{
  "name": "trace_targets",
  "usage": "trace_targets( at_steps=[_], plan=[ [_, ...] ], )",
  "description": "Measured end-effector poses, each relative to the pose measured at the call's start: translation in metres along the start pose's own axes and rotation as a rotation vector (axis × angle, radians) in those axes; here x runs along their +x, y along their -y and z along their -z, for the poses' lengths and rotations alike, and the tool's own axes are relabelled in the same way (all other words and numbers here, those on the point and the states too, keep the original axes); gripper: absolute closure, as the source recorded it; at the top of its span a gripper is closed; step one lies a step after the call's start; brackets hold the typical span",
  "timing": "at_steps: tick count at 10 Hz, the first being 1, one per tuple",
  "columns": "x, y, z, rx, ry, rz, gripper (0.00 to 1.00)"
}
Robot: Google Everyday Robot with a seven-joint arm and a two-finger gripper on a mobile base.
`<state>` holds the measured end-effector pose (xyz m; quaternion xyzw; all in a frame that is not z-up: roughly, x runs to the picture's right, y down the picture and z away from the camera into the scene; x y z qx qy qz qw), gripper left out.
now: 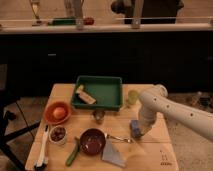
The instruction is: Wipe table surface with sponge
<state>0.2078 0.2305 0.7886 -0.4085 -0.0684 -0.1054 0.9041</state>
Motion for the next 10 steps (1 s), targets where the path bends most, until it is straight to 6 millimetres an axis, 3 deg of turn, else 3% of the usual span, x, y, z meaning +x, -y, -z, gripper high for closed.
trace_targets(
  at_steps=[3,7,10],
  plan=[
    [-0.004,-0.019,-0.003,-0.017,0.013,0.009,1.00],
    [0.039,-0.046,-0.004,-0.026,0.011,-0.083,1.00],
    [0.055,-0.032,0.001,-0.014,-0.005,-0.130,1.00]
  ],
)
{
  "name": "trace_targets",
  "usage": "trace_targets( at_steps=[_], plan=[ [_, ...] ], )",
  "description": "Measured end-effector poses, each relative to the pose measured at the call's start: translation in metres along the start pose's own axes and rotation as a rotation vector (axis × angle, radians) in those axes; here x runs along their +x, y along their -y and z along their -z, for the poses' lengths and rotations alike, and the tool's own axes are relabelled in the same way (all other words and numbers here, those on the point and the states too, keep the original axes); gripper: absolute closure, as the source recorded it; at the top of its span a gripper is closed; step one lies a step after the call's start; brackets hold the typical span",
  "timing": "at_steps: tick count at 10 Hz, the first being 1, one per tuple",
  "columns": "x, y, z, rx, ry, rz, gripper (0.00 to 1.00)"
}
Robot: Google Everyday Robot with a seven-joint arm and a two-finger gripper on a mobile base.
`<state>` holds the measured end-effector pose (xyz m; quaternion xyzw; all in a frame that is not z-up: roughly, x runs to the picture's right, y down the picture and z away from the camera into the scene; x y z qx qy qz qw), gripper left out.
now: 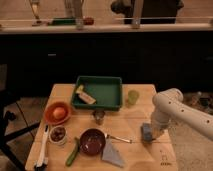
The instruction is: Wipe table surface with sponge
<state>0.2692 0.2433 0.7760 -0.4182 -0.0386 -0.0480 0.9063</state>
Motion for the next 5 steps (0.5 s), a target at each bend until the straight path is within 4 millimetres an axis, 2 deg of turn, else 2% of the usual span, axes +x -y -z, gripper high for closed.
trace_targets(
  at_steps=[2,5],
  plan=[
    [-0.011,0.015,-0.001,-0.004,0.000,0.021,1.00],
    [-0.044,0.025,-0.010,-0.030,0.033,0.105,1.00]
  ],
)
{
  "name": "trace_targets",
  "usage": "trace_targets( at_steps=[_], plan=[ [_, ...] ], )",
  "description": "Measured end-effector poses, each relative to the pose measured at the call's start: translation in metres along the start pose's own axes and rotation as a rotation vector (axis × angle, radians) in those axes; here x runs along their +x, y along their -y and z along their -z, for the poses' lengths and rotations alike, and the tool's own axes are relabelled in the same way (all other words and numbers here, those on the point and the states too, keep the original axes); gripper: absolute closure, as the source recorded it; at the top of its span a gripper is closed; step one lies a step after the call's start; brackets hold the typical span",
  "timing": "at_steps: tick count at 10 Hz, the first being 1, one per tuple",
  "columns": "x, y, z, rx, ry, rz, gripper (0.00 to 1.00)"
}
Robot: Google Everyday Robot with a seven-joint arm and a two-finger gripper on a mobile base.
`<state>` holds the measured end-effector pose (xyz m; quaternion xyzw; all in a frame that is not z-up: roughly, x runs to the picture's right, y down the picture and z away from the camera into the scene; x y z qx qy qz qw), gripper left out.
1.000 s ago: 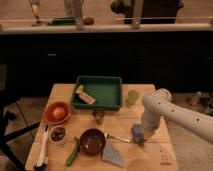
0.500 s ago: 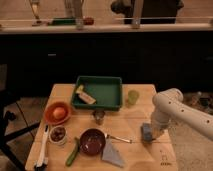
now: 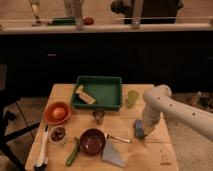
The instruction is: Wipe table surface with sponge
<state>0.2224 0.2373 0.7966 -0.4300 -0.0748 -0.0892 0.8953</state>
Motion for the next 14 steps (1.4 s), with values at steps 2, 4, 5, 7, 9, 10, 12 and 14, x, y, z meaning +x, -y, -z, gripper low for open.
trace_targets(
  at_steps=[2,4,5,7,9,10,12,14],
  plan=[
    [-0.007,0.002,-0.004,-0.015,0.029,0.045,1.00],
    [-0.012,-0.011,-0.004,-0.028,0.049,0.069,1.00],
    [-0.012,-0.025,-0.005,-0.035,0.055,0.071,1.00],
    [-0.002,-0.049,-0.003,-0.043,0.056,0.052,1.00],
    [0.013,-0.053,-0.001,-0.046,0.037,0.015,1.00],
    [0.018,-0.050,0.000,-0.043,0.023,0.000,1.00],
    [0.027,-0.036,0.002,-0.033,-0.006,-0.023,1.00],
    [0.029,-0.017,0.005,-0.022,-0.027,-0.023,1.00]
  ],
)
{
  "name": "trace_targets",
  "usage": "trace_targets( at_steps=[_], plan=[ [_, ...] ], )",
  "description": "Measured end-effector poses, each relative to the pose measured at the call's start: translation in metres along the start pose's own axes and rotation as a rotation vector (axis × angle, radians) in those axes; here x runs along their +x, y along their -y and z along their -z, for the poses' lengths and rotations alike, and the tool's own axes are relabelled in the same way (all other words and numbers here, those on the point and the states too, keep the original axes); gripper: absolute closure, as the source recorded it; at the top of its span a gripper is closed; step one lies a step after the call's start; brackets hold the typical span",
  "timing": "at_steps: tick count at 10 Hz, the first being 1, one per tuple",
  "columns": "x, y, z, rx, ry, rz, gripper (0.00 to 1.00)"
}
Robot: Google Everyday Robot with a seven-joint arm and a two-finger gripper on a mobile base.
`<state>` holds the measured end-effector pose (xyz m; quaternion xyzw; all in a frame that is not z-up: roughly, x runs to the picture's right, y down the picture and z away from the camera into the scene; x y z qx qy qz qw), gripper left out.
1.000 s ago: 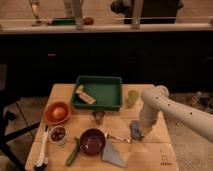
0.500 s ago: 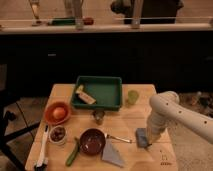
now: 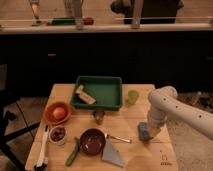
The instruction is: Wipe table surface with sponge
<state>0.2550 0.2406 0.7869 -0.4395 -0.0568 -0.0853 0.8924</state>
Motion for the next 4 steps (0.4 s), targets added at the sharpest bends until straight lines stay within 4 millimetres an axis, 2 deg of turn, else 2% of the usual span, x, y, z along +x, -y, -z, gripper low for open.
trace_targets(
  at_steps=[2,4],
  plan=[
    [-0.011,0.012,0.002,0.011,0.010,0.034,1.00],
    [-0.028,0.015,0.004,0.014,0.031,0.087,1.00]
  ],
)
